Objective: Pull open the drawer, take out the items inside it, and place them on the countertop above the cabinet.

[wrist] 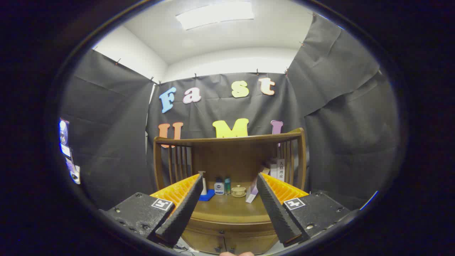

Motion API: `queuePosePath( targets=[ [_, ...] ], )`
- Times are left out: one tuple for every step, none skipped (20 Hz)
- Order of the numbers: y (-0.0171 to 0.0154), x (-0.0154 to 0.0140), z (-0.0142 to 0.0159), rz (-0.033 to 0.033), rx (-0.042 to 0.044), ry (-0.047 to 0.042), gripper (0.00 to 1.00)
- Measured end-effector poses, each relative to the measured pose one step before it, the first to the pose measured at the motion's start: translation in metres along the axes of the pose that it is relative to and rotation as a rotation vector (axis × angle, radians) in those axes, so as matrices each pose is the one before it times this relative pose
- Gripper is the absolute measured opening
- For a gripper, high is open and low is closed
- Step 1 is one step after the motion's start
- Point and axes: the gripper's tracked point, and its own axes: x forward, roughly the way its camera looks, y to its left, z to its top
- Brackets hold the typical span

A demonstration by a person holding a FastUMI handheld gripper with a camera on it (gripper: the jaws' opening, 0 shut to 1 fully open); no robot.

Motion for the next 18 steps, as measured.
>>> queuePosePath(
  targets=[
    [0.00085,-0.00163,0.00093,0.00021,-0.00393,-0.00071,0.98],
    [0.00035,-0.00144,0.00082,-0.00097,0.00205,-0.00343,0.99],
    [-0.00036,0.00024,-0.00042,-0.00153,0.00593,-0.00032,0.99],
    [-0.00158,0.0007,-0.00231,-0.00137,0.00779,0.00546,0.98],
    [-0.00023,0.00045,-0.00265,-0.00046,0.00539,0.00744,0.98],
    [-0.00173,0.00023,-0.00091,-0.00292,0.00329,0.00447,0.98],
    [-0.00261,0.00235,-0.00192,-0.00431,0.0011,0.00292,0.98],
    [-0.00115,0.0,0.00053,-0.0063,-0.00124,-0.00159,0.98],
    [-0.00095,-0.00059,0.0,-0.00405,-0.00415,-0.00502,0.98],
    [-0.00106,0.00049,0.00069,-0.00483,-0.00073,-0.00787,0.98],
    [-0.00011,0.00043,0.00053,-0.00267,0.00209,-0.00473,0.98],
    [0.00083,-0.00017,-0.00127,-0.00041,0.00259,0.00242,0.98],
    [0.00094,-0.00029,-0.00112,0.001,0.00422,0.00055,0.98],
    [0.0018,-0.00003,-0.00169,0.00013,0.00035,0.00311,0.98],
    [-0.0011,0.00079,-0.00288,-0.00795,-0.00043,0.00289,0.98],
    [-0.00103,0.0007,-0.00327,-0.01048,0.00241,0.00074,0.98],
    [-0.00036,0.00212,-0.00731,-0.00885,0.00499,0.00629,0.98],
    [0.00108,0.00227,-0.00796,-0.00131,0.00623,0.00856,0.98]
  ],
)
